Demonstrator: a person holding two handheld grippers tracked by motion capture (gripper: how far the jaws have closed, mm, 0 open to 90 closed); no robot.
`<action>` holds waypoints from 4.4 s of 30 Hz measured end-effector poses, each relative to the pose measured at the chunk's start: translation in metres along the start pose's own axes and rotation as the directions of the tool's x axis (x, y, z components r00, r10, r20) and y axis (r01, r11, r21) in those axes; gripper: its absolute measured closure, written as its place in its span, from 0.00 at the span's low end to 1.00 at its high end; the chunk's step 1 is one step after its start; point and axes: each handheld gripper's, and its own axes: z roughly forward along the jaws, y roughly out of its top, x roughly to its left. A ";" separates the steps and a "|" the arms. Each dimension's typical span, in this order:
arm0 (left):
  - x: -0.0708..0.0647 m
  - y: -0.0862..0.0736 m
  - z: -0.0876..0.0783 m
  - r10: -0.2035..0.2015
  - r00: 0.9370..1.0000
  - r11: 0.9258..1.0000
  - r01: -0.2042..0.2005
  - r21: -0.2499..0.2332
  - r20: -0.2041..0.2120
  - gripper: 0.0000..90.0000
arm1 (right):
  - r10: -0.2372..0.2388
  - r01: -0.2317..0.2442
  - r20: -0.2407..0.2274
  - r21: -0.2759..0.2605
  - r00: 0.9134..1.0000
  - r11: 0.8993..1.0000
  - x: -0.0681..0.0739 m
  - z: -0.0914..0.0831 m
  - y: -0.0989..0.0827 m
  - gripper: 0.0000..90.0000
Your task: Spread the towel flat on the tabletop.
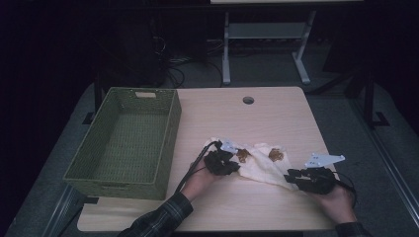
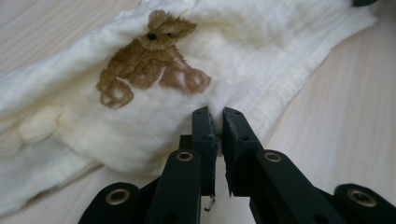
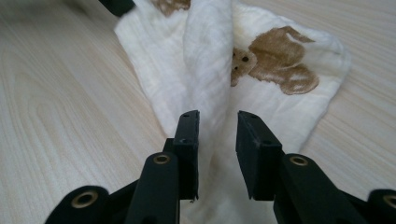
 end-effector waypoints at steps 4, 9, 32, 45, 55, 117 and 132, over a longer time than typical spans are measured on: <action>0.000 -0.004 -0.012 0.004 1.000 1.000 -0.004 0.004 0.009 0.93 | -0.003 0.003 0.003 0.010 1.000 1.000 0.001 0.003 0.000 0.78; -0.002 -0.017 -0.030 -0.013 1.000 1.000 0.013 0.006 0.022 0.93 | -0.003 0.003 0.006 0.022 1.000 1.000 0.001 0.003 -0.001 0.78; -0.001 -0.035 -0.061 -0.060 0.997 0.998 0.058 -0.027 -0.051 0.65 | 0.019 -0.019 0.007 0.004 1.000 1.000 -0.017 0.013 0.028 0.73; 0.024 -0.017 -0.039 -0.054 0.995 0.998 0.052 -0.025 -0.080 0.63 | 0.010 -0.010 0.008 0.022 1.000 1.000 -0.052 0.070 0.093 0.76; 0.026 -0.021 -0.036 -0.047 0.996 0.999 0.047 -0.004 -0.077 0.61 | -0.026 0.030 -0.045 0.092 0.999 0.995 -0.055 0.113 0.108 0.73; 0.025 -0.019 -0.026 -0.011 0.994 0.999 0.016 0.047 -0.105 0.70 | 0.093 -0.086 0.241 -0.041 0.966 0.995 -0.114 0.031 0.101 0.89; 0.047 0.008 0.004 -0.028 0.992 0.998 0.034 0.049 -0.127 0.85 | 0.060 -0.066 0.090 0.057 0.994 0.996 -0.066 0.053 0.049 0.99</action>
